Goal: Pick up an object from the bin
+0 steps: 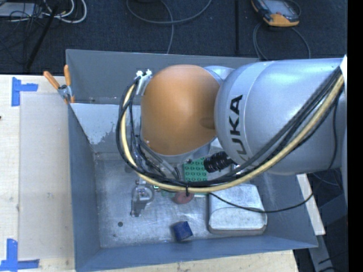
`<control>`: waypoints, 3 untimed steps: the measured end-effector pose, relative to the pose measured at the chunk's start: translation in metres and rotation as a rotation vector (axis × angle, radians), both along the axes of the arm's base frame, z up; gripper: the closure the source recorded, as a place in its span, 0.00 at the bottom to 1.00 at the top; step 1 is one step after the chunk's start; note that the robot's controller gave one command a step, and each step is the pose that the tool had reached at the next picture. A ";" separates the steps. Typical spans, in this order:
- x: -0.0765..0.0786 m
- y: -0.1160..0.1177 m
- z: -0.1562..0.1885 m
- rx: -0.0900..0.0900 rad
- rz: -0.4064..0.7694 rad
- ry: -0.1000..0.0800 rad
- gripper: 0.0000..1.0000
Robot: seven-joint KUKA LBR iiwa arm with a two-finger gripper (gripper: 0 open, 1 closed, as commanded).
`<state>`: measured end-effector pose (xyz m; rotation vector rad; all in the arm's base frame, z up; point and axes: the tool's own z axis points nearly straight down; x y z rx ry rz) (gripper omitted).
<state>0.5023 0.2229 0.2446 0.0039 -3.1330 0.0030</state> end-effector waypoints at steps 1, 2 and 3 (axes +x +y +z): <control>0.020 -0.059 -0.094 -0.002 0.098 0.001 0.00; 0.049 -0.077 -0.174 0.004 -0.098 -0.009 0.00; 0.051 -0.077 -0.171 0.006 -0.100 -0.012 1.00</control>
Offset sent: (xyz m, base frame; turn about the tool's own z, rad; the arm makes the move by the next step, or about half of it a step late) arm 0.0209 -0.0561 -0.0888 -0.1012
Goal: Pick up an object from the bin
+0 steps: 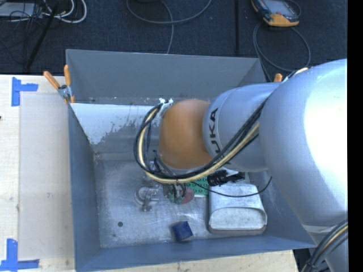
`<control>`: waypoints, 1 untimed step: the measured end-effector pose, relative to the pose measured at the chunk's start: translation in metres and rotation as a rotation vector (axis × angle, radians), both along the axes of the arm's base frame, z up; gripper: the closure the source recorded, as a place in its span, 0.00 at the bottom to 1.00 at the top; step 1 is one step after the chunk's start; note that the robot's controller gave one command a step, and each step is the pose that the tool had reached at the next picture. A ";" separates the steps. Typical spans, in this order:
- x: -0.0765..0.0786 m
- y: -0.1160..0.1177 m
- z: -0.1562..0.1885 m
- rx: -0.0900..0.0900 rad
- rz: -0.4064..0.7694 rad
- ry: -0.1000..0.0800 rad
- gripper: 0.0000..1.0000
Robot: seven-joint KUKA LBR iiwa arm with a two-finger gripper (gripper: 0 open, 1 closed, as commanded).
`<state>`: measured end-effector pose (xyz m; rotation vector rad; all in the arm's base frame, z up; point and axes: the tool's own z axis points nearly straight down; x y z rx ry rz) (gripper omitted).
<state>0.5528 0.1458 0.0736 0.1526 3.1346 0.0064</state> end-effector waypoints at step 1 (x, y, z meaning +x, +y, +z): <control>-0.016 -0.007 0.141 -0.003 0.124 -0.004 1.00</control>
Offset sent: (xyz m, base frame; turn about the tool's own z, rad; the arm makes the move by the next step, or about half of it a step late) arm -0.0174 -0.0078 0.1373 -0.1233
